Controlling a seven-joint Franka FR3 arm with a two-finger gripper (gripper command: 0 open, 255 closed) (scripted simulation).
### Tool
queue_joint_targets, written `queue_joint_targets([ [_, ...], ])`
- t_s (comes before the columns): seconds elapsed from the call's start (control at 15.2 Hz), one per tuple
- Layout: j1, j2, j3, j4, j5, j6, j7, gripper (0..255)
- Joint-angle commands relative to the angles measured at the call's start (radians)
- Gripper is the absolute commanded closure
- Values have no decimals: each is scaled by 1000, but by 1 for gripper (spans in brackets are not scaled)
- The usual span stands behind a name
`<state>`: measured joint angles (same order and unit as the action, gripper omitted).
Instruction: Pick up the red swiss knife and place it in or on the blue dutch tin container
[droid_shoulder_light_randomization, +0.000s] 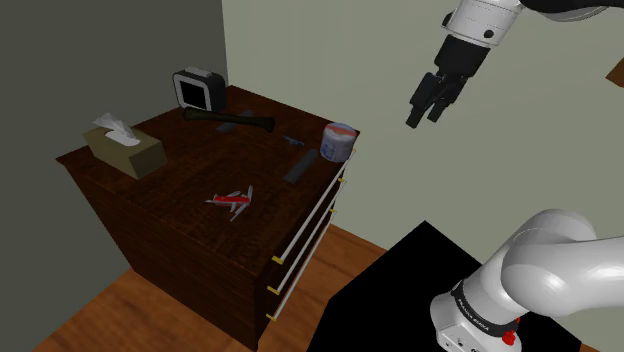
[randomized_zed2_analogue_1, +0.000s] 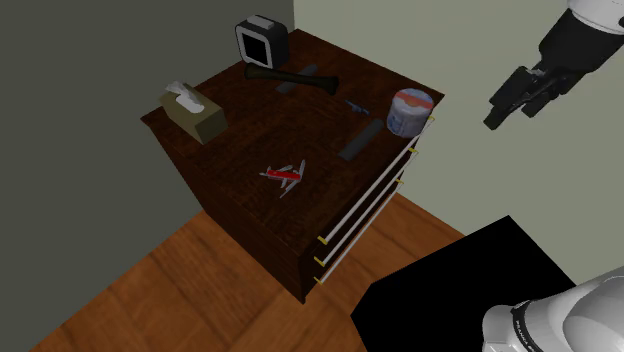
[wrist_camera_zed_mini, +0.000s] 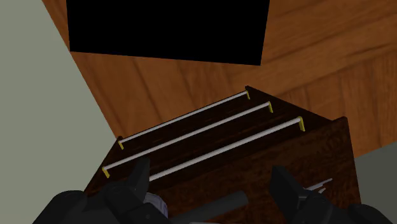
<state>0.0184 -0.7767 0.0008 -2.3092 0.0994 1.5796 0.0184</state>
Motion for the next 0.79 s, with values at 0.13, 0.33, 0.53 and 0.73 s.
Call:
queue_joint_targets([
  [0.13,2,12,50,-24,26,40,72,0],
  [0.33,5,45,125,-49,63,103,179,0],
  [0.53,6,96,199,-58,94,168,285,0],
  [0.73,3,162,275,-52,117,235,392,0],
])
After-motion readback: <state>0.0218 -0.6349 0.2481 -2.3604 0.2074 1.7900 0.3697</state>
